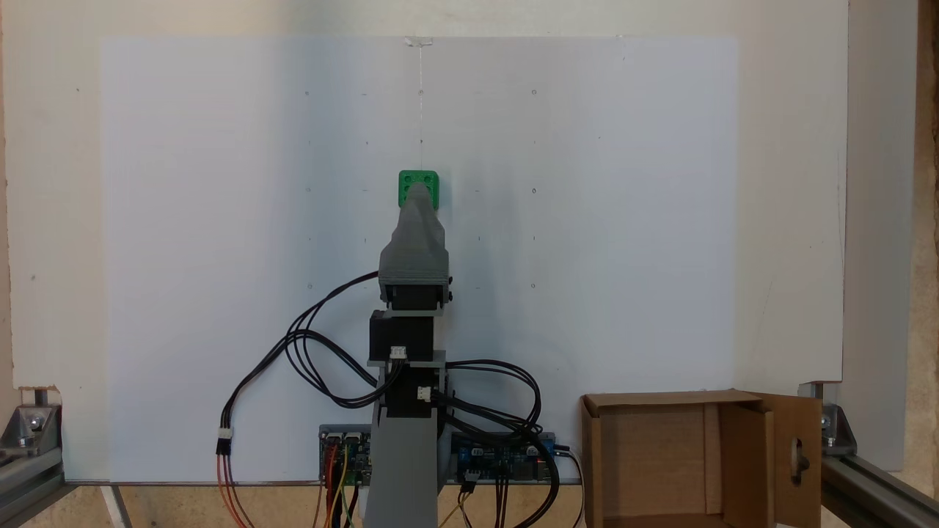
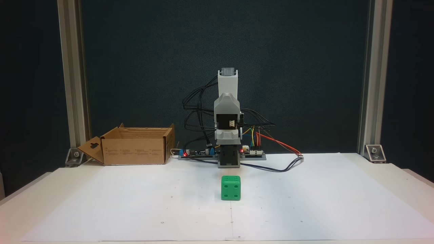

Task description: Grasp a green dice and put it in the bin.

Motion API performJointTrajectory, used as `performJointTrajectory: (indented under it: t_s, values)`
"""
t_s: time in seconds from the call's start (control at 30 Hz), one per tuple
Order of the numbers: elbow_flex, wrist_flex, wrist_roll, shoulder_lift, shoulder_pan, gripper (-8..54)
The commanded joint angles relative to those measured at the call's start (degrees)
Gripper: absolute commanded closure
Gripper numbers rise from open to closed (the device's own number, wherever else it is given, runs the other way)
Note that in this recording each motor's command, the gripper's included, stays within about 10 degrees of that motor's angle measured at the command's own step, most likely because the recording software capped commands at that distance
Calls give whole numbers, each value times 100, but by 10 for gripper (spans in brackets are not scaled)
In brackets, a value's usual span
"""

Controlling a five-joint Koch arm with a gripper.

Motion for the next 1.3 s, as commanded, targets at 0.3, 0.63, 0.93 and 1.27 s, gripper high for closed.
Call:
performJointTrajectory:
  t_s: [0.3, 0.63, 0.93, 1.27]
  values:
    - [281, -606, 97, 615, 255, 7]
    - [281, -606, -132, 606, 211, 7]
    - [281, -606, -501, 606, 220, 7]
    - [281, -554, -519, 606, 246, 15]
